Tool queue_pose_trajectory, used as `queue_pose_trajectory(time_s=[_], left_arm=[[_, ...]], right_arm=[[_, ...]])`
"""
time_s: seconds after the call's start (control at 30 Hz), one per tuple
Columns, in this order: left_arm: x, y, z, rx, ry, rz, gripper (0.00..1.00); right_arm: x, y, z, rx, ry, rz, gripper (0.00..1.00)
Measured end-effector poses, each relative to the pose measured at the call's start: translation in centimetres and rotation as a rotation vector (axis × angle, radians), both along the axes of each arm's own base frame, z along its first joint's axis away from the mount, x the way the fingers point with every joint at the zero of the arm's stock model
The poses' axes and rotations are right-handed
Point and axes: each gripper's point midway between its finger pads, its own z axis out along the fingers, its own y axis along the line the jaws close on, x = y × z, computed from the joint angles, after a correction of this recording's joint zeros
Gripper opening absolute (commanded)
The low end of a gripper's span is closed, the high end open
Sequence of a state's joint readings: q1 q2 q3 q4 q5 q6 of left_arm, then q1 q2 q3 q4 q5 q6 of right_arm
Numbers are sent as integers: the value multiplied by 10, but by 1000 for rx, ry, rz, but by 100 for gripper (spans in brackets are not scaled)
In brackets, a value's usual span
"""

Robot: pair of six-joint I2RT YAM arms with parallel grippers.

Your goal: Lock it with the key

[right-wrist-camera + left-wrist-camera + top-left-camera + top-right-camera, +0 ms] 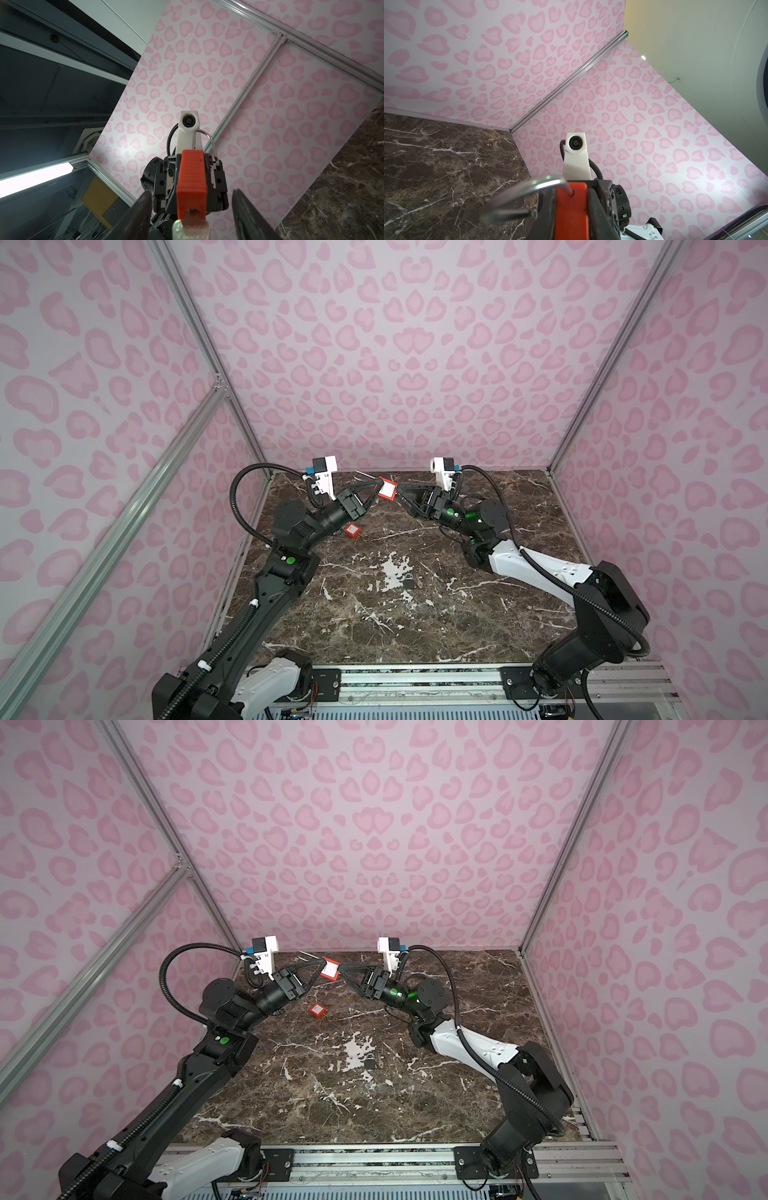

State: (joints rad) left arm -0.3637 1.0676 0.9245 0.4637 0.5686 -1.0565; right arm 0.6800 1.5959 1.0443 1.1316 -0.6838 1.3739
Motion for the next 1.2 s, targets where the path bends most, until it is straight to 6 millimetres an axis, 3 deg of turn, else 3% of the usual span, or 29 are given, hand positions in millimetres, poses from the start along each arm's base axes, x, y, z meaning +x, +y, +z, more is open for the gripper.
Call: queue_pose_trajectory(time_s=[0.43, 0.73, 0.83, 0.97, 1.03, 1.2], left_arm=[[-1, 2, -7, 4, 12, 4, 4], [-4, 3, -6, -2, 7, 7, 7], [-3, 4, -6, -3, 8, 10, 19], [-3, 4, -7, 5, 3, 17, 50], [-3, 6, -7, 4, 4, 23, 59], [-1, 9, -6, 7, 3, 35, 70]], right_arm=[[-5, 15, 1, -7, -1, 28, 43], [-5, 18, 2, -6, -3, 23, 16], [-5, 18, 1, -7, -1, 23, 12], [-4, 17, -1, -9, 5, 19, 10], [-2, 15, -2, -11, 9, 11, 10], [7, 0, -4, -15, 20, -29, 9]])
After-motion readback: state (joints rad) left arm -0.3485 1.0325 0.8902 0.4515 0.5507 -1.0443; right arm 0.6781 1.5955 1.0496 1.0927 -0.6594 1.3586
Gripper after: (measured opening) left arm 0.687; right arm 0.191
